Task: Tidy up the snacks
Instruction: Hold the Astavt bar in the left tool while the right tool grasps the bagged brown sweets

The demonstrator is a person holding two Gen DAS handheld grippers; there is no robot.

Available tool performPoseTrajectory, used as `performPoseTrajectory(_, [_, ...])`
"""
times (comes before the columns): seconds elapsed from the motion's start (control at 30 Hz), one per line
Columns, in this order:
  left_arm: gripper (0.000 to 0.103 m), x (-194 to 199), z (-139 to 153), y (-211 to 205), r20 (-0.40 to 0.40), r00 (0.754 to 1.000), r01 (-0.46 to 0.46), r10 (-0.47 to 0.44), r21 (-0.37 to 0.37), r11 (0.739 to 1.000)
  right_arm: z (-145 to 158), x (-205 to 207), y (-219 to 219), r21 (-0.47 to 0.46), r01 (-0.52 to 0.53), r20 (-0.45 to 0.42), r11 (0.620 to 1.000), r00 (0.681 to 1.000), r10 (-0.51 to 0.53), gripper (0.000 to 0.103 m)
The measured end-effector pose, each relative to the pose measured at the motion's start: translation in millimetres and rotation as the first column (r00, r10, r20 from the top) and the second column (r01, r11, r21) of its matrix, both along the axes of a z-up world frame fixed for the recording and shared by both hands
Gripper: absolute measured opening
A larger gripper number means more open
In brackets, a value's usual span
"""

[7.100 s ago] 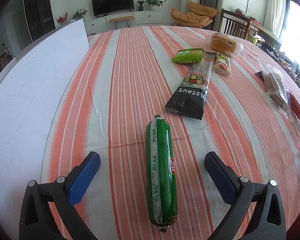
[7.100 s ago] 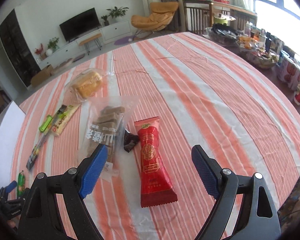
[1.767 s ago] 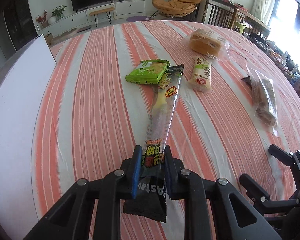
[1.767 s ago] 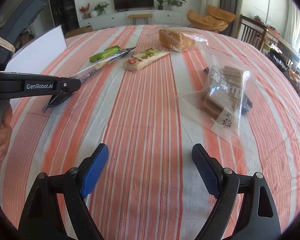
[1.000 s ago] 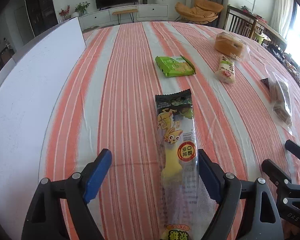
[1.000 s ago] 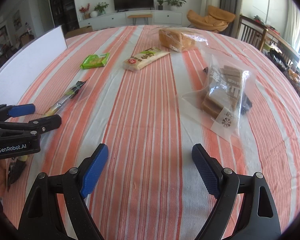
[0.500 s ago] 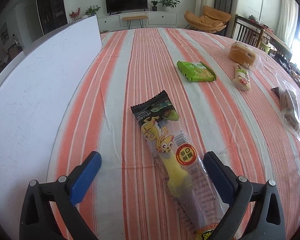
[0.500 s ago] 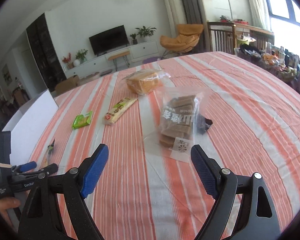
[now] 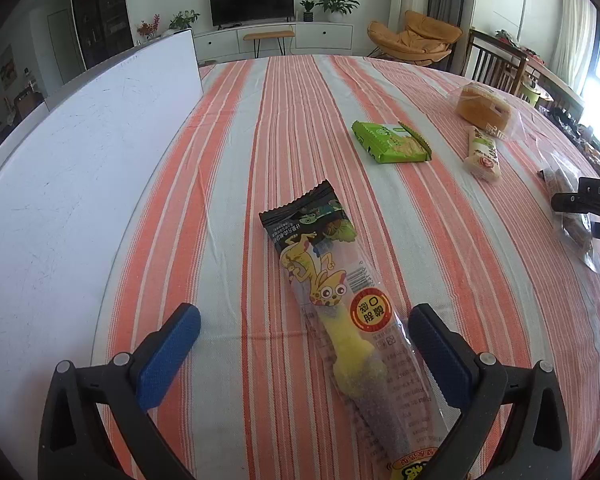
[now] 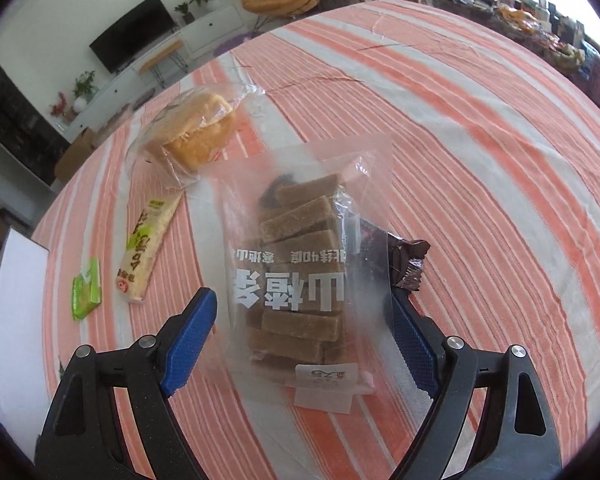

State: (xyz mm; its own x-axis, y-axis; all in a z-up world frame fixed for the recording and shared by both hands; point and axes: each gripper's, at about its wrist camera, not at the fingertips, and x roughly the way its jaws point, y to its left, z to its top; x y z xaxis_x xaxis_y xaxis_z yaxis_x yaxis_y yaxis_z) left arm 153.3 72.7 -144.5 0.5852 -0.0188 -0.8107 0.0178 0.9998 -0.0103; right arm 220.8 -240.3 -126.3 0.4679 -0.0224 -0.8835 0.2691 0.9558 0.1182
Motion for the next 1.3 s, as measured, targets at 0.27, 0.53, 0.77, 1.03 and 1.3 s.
performPoseTrajectory(0.27, [0.103,1.0,-0.5,-0.6,0.001,1.0,0.0,0.0,-0.001,1.0,0.5,-14.1,-0.2,-0.022,-0.094,0.044,0.995,0.994,0.095,0.063])
performPoseTrajectory(0.53, [0.103,0.8,-0.5,-0.5,0.001,1.0,0.0,0.0,-0.001,1.0,13.6,-62.5,-4.3,0.087,-0.185,0.115,0.979,0.978,0.174,0.05])
performPoseTrajectory(0.77, [0.103,0.8,-0.5,-0.4,0.001,1.0,0.0,0.0,-0.001,1.0,-3.9,-127.4,60.5,-0.156,-0.322,0.105,0.934,0.934,0.34,0.078])
performPoseTrajectory(1.03, [0.103,0.6,-0.5,-0.2,0.001,1.0,0.001,-0.001,-0.003,1.0,-8.9,-128.1,60.3,-0.211,-0.297,0.097,0.931,0.942,0.322,0.088])
performPoseTrajectory(1.3, [0.103,-10.8,1.7,2.6,-0.104,0.993,0.055,-0.058,-0.028,0.998,-12.6,-128.5,49.8,-0.145,-0.269,0.109,0.952,0.952,0.286,0.094])
